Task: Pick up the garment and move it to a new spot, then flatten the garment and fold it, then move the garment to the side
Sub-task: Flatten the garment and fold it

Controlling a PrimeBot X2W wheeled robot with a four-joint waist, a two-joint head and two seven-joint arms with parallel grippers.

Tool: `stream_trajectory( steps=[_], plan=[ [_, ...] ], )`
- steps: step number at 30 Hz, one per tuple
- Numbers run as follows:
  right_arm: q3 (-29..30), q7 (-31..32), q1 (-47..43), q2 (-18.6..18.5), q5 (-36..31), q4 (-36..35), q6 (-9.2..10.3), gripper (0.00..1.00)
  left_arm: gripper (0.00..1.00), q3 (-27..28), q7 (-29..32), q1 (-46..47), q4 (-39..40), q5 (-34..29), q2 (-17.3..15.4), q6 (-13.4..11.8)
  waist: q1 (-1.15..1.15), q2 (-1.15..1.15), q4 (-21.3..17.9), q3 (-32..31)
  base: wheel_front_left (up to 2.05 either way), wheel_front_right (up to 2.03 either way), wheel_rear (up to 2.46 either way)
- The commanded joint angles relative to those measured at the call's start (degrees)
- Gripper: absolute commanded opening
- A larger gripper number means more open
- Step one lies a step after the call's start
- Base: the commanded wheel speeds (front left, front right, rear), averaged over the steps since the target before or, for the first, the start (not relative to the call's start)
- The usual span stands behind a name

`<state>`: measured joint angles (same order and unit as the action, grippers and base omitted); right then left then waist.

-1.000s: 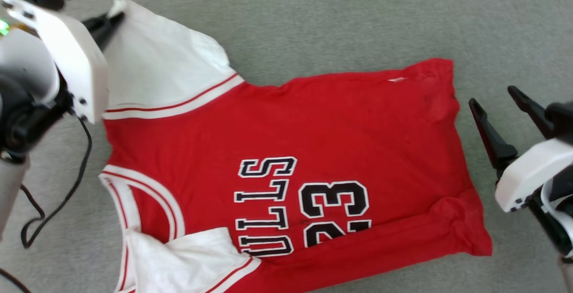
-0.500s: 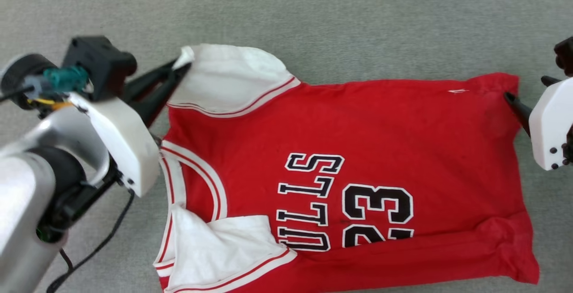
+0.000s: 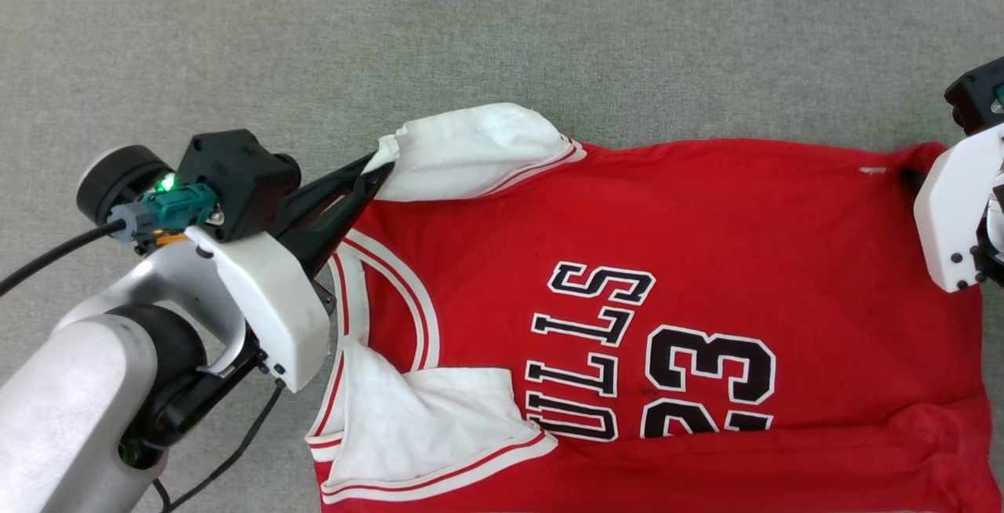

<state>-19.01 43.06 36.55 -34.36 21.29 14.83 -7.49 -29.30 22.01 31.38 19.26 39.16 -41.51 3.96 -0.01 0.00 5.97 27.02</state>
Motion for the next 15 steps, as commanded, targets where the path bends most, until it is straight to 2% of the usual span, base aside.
stream_trajectory(
  steps=[1, 5, 15],
  plan=[
    [-0.34, -0.44, -1.10, 1.25, 0.26, 2.68, 0.02, 0.00, 0.00, -0.05, -0.47, -0.85, -0.37, 0.37, 0.43, -0.33, 0.01, 0.00, -0.06, -0.70, 0.00, 0.00, 0.00],
    [2.17, -4.62, -1.55, 2.34, 1.15, 3.30, 0.02, 0.00, 0.00, 0.63, -1.61, -2.46, -2.21, 0.72, 0.47, -1.52, 0.01, 0.00, -0.81, -3.12, 0.00, 0.00, 0.00],
    [6.68, -12.78, -8.09, 4.23, 4.88, -0.53, 0.02, 0.00, 0.00, 4.07, -4.85, -12.55, -3.49, 3.02, -2.53, -5.91, 0.01, 0.00, -3.77, -11.58, 0.00, 0.00, 0.00]
  ],
)
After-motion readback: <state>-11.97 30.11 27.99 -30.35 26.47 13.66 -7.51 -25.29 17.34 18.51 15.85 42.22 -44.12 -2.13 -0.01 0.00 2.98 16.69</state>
